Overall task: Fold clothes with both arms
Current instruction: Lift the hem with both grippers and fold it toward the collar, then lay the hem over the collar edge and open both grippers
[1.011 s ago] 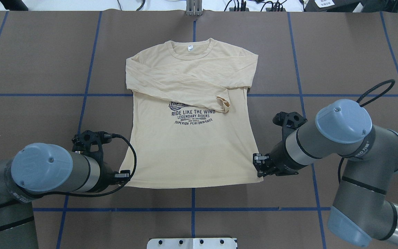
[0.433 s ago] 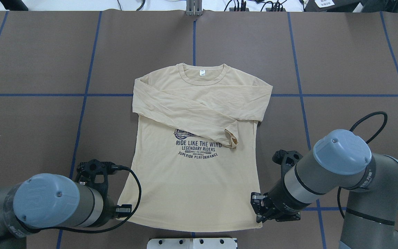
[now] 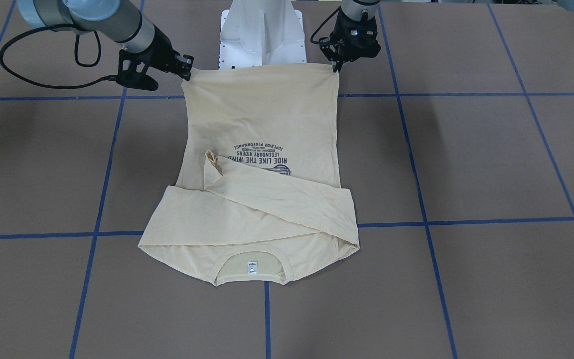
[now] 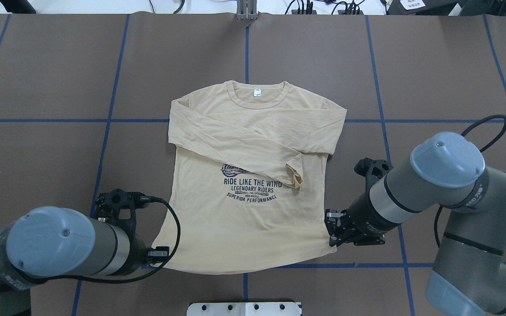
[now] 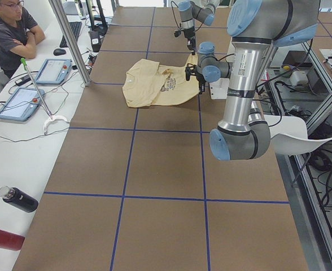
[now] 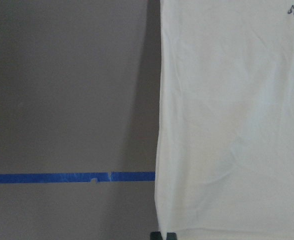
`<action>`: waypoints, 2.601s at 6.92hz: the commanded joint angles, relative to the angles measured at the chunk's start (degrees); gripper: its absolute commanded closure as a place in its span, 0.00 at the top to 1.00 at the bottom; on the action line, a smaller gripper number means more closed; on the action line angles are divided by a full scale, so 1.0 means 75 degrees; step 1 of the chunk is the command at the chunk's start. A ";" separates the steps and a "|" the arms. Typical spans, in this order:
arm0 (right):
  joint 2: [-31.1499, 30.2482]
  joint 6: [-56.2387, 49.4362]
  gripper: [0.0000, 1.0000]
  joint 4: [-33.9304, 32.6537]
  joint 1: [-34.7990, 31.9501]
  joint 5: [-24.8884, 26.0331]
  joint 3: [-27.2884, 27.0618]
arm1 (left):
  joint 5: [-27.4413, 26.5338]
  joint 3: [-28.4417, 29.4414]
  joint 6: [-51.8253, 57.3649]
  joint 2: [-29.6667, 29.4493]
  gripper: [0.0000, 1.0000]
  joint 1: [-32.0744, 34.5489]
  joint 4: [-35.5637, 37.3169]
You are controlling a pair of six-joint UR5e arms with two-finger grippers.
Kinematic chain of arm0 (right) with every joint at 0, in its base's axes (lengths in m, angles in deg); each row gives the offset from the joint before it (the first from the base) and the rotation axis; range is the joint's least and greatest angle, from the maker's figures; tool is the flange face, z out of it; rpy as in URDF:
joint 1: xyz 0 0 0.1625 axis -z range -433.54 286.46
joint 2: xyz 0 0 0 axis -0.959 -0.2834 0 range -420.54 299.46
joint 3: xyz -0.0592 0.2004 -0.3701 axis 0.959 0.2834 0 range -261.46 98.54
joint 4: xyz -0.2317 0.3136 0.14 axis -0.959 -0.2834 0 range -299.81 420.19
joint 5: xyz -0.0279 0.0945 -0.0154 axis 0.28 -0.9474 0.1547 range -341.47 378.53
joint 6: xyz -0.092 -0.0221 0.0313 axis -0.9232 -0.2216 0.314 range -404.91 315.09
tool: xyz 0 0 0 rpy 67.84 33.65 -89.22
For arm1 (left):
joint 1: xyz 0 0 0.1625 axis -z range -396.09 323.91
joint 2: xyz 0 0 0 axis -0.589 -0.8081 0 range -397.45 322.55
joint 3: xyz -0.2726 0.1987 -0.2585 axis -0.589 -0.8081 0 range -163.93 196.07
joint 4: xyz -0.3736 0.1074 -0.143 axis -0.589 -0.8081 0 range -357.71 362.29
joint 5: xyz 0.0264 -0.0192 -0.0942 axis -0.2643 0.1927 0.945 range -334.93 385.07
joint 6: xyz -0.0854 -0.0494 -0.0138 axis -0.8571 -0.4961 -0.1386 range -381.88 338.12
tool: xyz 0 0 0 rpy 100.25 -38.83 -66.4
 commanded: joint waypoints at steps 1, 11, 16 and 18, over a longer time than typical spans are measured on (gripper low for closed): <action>0.0628 -0.0458 0.00 -0.0002 -0.0916 -0.0059 0.0551 | 0.0293 0.0092 0.0568 -0.0593 0.00 0.1524 0.0011; 0.3080 -0.1596 0.00 0.0021 -0.3076 -0.0786 0.3810 | 0.1210 0.4117 0.1134 -0.2446 0.00 0.3584 -0.2361; 0.3528 -0.1678 0.00 0.1076 -0.3076 -0.0494 0.5511 | 0.0765 0.6604 0.1087 -0.3032 0.00 0.3642 -0.5035; 0.3644 -0.1678 0.00 0.1087 -0.3064 -0.0330 0.5816 | 0.0498 0.7682 0.1063 -0.3525 0.00 0.3666 -0.5762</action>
